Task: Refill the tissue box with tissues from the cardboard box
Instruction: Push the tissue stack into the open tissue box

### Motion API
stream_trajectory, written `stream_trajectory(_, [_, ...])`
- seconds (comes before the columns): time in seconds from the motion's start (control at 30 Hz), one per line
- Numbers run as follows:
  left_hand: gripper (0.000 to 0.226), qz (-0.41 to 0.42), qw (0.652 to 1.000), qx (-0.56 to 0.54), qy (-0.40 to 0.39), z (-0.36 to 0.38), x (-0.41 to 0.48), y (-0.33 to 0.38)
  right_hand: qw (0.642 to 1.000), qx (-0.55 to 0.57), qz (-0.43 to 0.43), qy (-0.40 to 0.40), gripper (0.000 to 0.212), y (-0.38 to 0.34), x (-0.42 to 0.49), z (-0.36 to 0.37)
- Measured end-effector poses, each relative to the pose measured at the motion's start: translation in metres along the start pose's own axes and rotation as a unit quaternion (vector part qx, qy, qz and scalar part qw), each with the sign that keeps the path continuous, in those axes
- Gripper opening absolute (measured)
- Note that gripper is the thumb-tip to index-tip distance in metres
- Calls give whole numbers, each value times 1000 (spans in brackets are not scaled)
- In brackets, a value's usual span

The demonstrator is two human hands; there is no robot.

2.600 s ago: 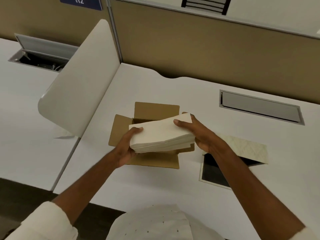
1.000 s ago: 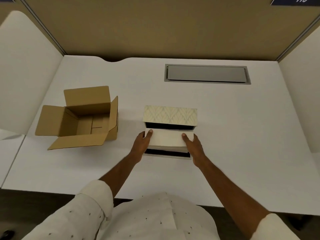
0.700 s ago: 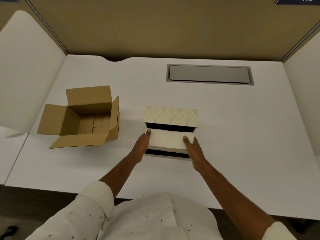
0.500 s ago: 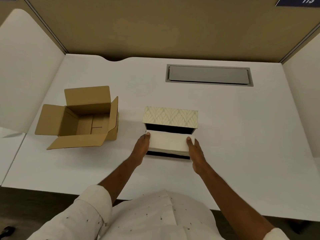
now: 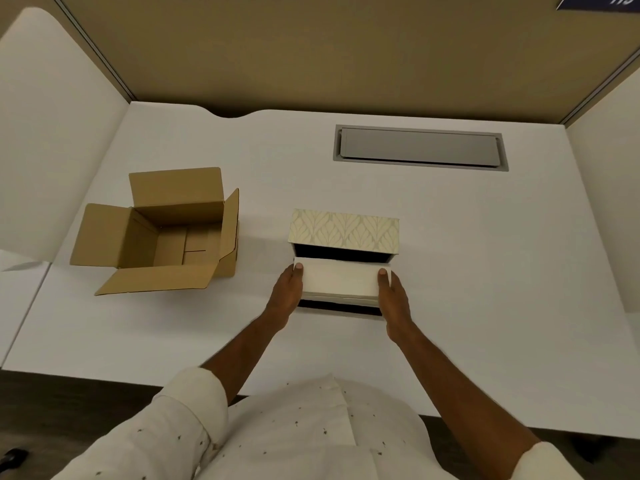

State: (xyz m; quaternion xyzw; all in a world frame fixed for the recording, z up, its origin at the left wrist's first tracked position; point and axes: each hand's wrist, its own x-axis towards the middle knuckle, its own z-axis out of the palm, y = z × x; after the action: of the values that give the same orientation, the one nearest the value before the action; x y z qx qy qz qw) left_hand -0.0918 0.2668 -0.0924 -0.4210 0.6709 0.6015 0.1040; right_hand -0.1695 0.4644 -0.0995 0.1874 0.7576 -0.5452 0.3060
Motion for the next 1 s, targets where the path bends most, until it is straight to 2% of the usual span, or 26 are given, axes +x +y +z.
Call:
stream_trajectory(0.13, [59,-9,1000,-14,4,1,-2,0,999,37,9,-8,67,3,-4,0])
stream_trajectory(0.47, [57,-40,999,-32,-15,-16,5,-1,999,34,-3,-21,64,3,-7,1])
stream_trajectory(0.67, [59,-12,999,-6,-29,-14,0,-3,999,32,-3,-24,62,2,-6,0])
stream_trajectory(1.0, [59,-22,998,21,-47,-12,1,4,1000,-3,-19,-5,61,4,-7,-1])
